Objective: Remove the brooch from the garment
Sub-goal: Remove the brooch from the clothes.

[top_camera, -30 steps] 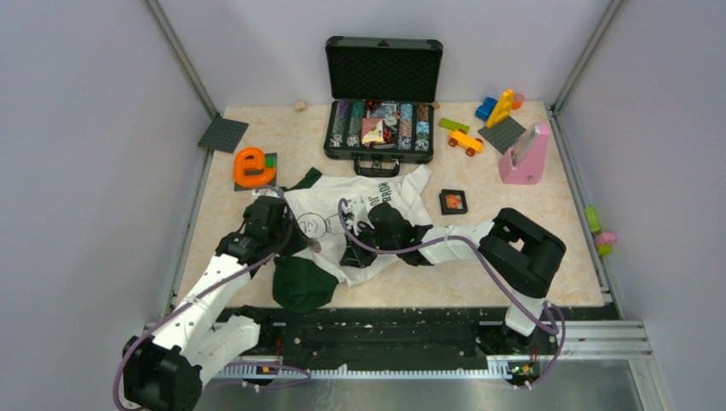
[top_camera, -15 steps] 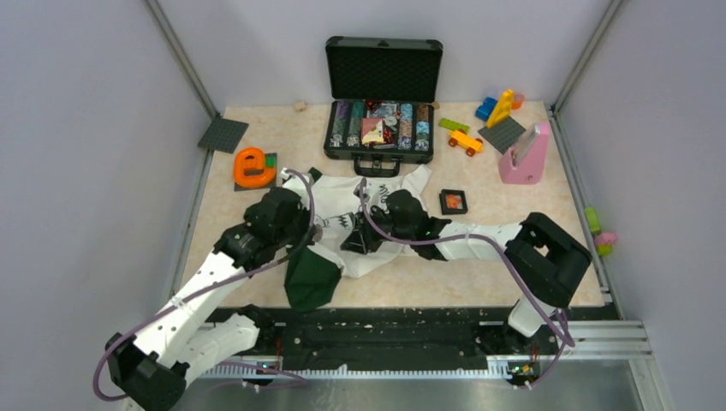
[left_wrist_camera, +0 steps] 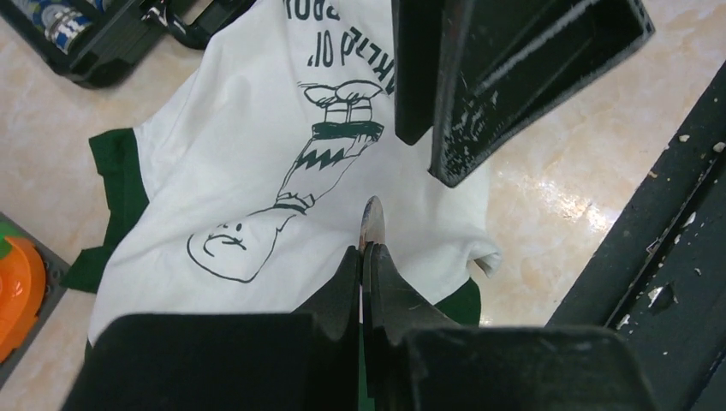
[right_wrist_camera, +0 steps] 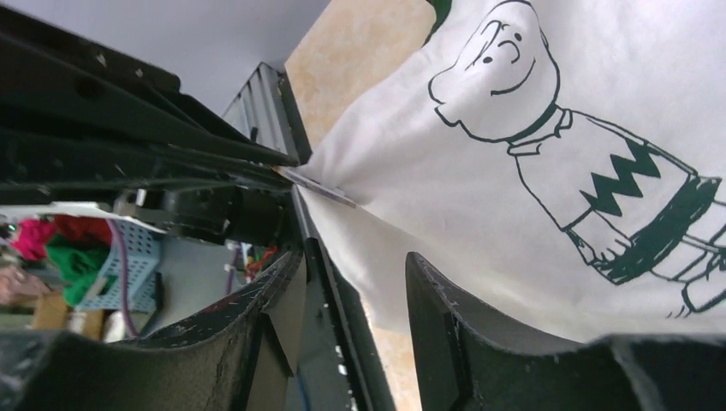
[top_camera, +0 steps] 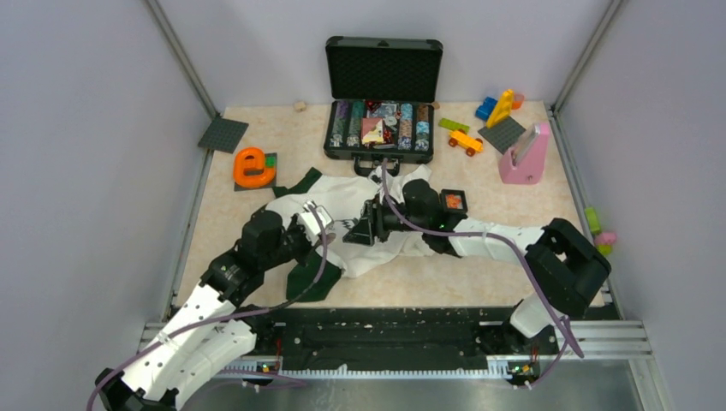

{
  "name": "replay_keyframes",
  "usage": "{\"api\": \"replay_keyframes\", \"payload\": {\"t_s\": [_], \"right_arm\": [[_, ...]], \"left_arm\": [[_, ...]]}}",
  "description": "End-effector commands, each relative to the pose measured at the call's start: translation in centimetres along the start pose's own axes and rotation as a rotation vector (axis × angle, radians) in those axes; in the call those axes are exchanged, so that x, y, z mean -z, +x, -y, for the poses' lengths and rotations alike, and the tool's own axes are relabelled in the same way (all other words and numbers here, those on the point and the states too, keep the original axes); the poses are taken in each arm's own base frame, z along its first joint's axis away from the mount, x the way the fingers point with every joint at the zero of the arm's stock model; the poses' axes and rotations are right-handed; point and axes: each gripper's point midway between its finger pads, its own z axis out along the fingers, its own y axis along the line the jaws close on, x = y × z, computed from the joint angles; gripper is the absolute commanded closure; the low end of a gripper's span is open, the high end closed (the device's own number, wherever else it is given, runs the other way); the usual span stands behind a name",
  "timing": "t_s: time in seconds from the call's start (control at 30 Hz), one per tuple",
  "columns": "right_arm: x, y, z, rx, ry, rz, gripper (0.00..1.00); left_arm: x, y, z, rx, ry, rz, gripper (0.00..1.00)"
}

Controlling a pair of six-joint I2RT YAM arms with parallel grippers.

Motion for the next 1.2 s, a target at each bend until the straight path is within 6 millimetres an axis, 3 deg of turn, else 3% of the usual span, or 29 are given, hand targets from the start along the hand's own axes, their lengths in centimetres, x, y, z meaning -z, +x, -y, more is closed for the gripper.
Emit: {"api": "replay_keyframes", "payload": {"t_s": [0.0, 0.07, 0.33, 0.43, 0.67, 0.9, 1.17], "right_arm": [[0.9, -2.8, -1.4, -0.163, 0.037, 0.047, 0.5], [0.7, -2.4, -0.4, -0.305, 0.117, 0.027, 0.48], [0.8, -2.3, -0.3, -0.783, 0.174, 0.1, 0.38], [0.7, -2.5, -0.3, -0.881, 0.2, 0.122, 0.39], [-0.4, -2.5, -0.9, -0.947, 0.184, 0.101, 0.45], [-1.3, -1.1, -0.7, -0.993, 0.192, 0.071, 0.48], [-1.9, -0.8, 0.0, -1.004, 0.203, 0.082, 0.69]], "left_arm": [[-0.5, -2.3, 0.3, -0.19, 0.04, 0.121, 1.0], [-0.8, -2.4, 0.1, -0.201, 0.021, 0.125, 1.0], [-2.2, -2.0, 0.2, -0.209, -0.017, 0.107, 1.0], [-2.7, -2.0, 0.3, -0.218, -0.037, 0.101, 1.0], [-3.4, -2.1, 0.7, -0.241, -0.059, 0.12, 1.0], [-3.8, -2.3, 1.2, -0.264, -0.051, 0.133, 1.0], [-4.0, -2.4, 2.1, -0.267, -0.021, 0.157, 1.0]]}}
